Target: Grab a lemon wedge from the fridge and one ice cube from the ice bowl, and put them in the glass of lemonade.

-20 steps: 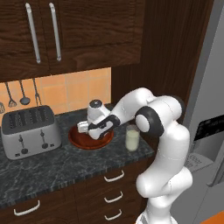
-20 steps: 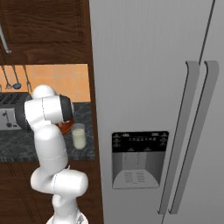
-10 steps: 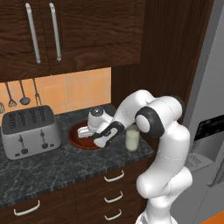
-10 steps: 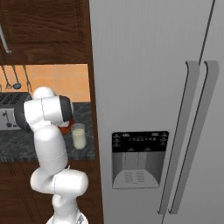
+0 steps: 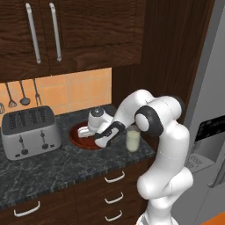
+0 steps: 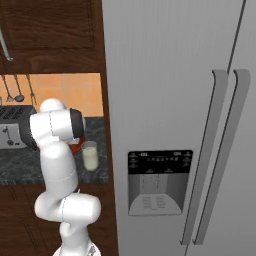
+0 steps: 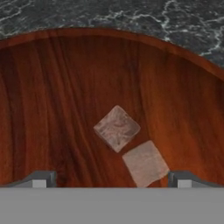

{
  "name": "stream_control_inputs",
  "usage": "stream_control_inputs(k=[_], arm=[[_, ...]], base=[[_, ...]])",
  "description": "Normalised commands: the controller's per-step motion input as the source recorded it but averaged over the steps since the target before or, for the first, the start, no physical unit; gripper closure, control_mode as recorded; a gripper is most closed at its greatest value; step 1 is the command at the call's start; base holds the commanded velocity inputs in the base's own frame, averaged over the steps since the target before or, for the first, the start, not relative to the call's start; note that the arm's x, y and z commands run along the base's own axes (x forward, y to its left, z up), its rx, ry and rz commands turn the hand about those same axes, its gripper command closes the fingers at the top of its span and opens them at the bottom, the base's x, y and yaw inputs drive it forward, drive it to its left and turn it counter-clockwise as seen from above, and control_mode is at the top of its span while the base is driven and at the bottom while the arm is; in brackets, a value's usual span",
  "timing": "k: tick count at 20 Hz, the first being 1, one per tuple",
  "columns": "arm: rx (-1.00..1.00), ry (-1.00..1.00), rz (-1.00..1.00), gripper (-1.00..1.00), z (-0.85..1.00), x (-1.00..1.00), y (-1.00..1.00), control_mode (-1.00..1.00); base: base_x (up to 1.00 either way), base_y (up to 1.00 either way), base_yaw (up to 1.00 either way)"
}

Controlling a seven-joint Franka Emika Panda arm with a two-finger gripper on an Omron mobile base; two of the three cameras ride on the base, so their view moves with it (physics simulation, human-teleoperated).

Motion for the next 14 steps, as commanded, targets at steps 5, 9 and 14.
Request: stream_control_inputs(k=[5, 9, 14], arm=[[0.0, 0.0, 0.0, -1.0, 0.0, 0.05, -0.11, -1.0], [0.0, 0.0, 0.0, -1.0, 0.0, 0.21, -0.03, -1.0], [0.0, 0.0, 0.0, -1.0, -0.04, 0.15, -0.04, -1.0]], base=[[0.0, 0.0, 0.0], [0.0, 0.0, 0.0], [0.0, 0.0, 0.0]])
